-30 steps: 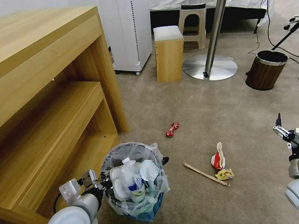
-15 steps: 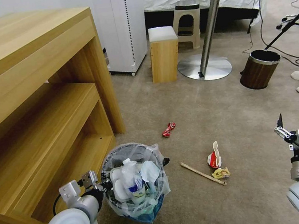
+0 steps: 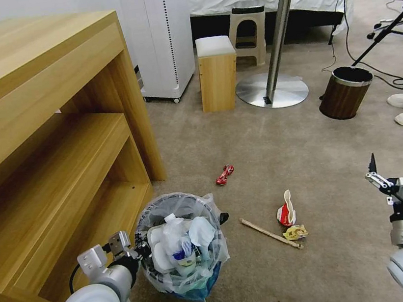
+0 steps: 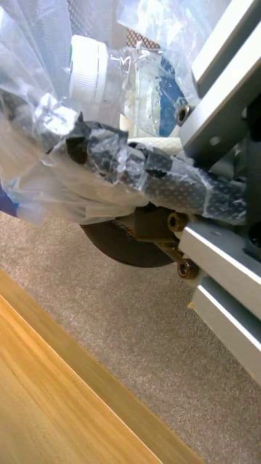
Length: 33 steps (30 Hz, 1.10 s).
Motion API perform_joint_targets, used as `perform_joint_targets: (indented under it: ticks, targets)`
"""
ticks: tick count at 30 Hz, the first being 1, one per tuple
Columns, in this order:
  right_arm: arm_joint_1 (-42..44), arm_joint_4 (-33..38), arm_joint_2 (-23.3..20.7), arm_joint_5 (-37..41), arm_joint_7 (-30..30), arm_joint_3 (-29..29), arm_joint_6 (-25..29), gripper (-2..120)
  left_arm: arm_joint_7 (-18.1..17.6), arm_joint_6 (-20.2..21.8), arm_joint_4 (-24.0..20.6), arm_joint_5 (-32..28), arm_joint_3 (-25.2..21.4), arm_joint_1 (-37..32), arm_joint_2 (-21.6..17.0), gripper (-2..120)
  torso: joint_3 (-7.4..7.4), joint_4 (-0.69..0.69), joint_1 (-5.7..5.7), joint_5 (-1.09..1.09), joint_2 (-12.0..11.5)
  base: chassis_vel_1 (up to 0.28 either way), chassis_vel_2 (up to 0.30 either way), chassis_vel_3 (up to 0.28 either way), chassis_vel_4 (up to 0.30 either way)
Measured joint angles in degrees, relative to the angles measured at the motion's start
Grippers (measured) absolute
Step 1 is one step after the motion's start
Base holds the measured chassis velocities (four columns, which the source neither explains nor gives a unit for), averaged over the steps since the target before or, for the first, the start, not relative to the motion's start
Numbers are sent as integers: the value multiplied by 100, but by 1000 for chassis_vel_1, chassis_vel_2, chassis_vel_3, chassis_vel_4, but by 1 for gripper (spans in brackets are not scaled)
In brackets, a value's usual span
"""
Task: Pick up the trash bin and place the garbage on the floor into it.
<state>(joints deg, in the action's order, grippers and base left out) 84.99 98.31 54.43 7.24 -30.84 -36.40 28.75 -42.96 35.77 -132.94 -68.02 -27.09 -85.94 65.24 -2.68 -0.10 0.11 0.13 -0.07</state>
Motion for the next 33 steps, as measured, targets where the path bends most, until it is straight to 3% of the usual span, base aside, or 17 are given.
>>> perform_joint_targets:
  ticks: [16, 33]
  targets:
    - [71, 275, 102, -21, 97, 179, 199, 100, 15, 0, -26, 13, -72, -75, 13, 0, 0, 0, 0, 0, 0, 0, 0, 0, 0]
    - [-43, 117, 117, -51, 76, 238, 159, 100, 44, -6, 5, 2, -71, -54, 20, 0, 0, 0, 0, 0, 0, 0, 0, 0, 0]
